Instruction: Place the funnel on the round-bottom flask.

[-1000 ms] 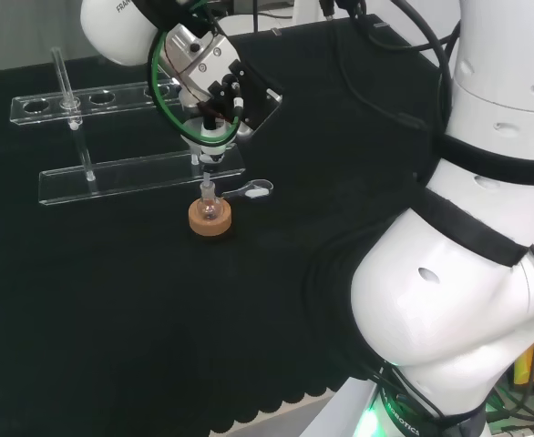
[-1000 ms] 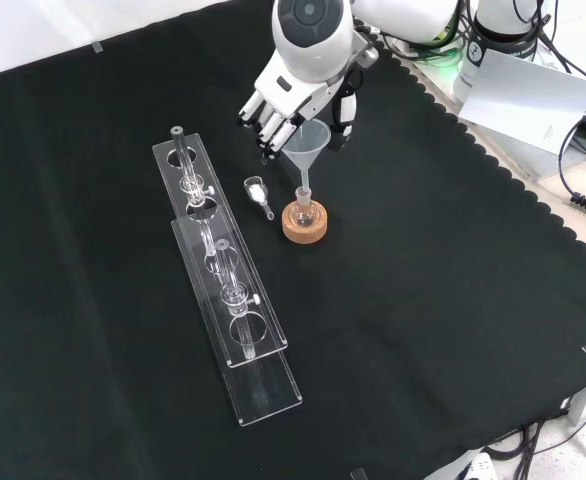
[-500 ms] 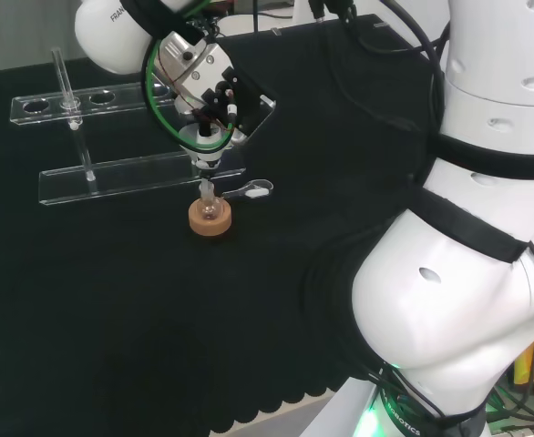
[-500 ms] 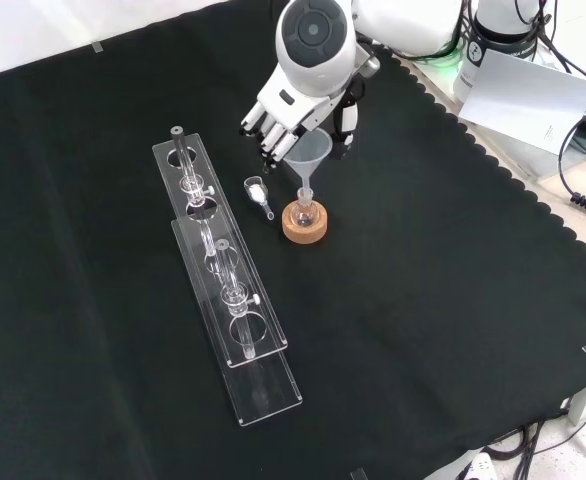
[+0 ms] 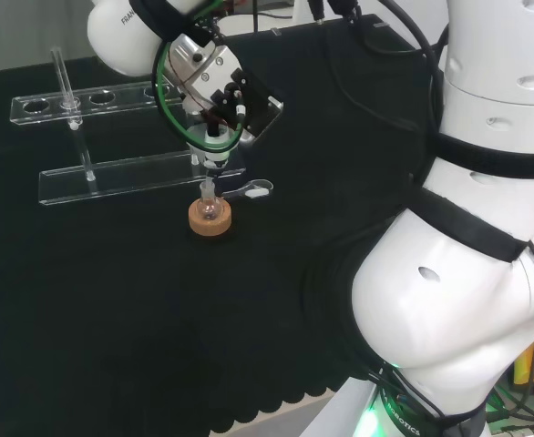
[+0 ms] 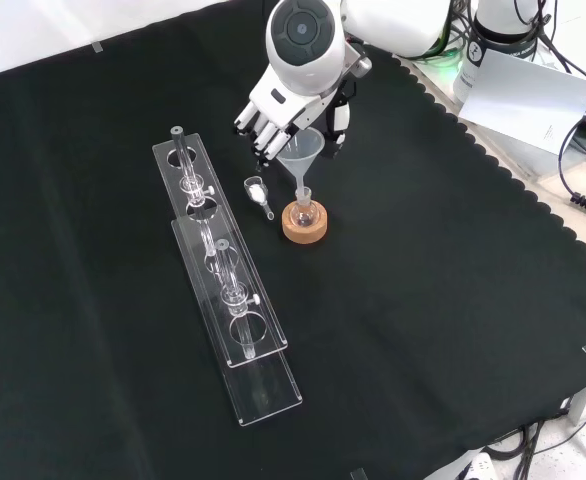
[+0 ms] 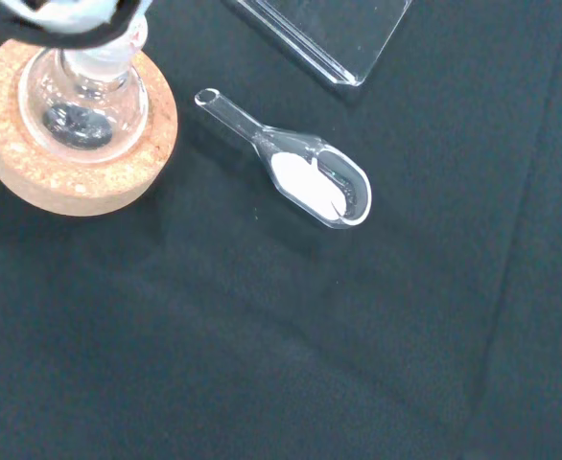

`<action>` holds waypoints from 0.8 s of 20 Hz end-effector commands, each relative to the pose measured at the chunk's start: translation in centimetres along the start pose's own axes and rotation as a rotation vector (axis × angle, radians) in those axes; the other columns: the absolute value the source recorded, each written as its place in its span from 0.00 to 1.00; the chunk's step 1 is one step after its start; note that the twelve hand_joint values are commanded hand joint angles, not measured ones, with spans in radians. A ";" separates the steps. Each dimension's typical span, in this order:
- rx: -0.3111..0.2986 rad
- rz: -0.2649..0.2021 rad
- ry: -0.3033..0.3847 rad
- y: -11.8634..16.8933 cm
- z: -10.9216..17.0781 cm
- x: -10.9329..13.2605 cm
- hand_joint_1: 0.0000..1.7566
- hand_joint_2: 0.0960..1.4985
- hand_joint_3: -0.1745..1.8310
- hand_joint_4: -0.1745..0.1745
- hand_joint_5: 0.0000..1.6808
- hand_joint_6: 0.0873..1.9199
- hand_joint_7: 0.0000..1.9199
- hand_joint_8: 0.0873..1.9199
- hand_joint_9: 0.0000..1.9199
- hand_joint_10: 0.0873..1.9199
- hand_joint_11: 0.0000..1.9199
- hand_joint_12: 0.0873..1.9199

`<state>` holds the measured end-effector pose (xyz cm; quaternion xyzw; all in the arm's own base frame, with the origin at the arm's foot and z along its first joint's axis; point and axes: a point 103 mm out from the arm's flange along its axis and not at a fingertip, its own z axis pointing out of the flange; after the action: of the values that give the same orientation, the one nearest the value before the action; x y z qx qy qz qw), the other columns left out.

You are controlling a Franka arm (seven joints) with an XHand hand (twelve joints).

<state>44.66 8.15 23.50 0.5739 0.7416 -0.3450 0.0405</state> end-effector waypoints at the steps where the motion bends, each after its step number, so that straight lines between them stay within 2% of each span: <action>1: 0.008 -0.011 -0.022 0.1 0.1 0.0 0.44 0.43 0.36 0.33 0.24 0.23 0.23 0.47 0.42 0.41 0.11 0.69; 7: 0.023 -0.018 -0.023 0.0 0.2 0.2 0.44 0.42 0.36 0.33 0.24 0.23 0.22 0.46 0.41 0.41 0.10 0.69; 10: 0.038 -0.027 -0.022 0.1 0.2 0.5 0.44 0.42 0.36 0.34 0.22 0.22 0.16 0.44 0.36 0.40 0.10 0.70; 16: 0.042 -0.039 -0.021 0.0 0.1 0.9 0.42 0.40 0.35 0.35 0.18 0.07 0.04 0.36 0.23 0.36 0.07 0.71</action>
<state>44.50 8.66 23.00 0.5572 0.7443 -0.3668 0.0311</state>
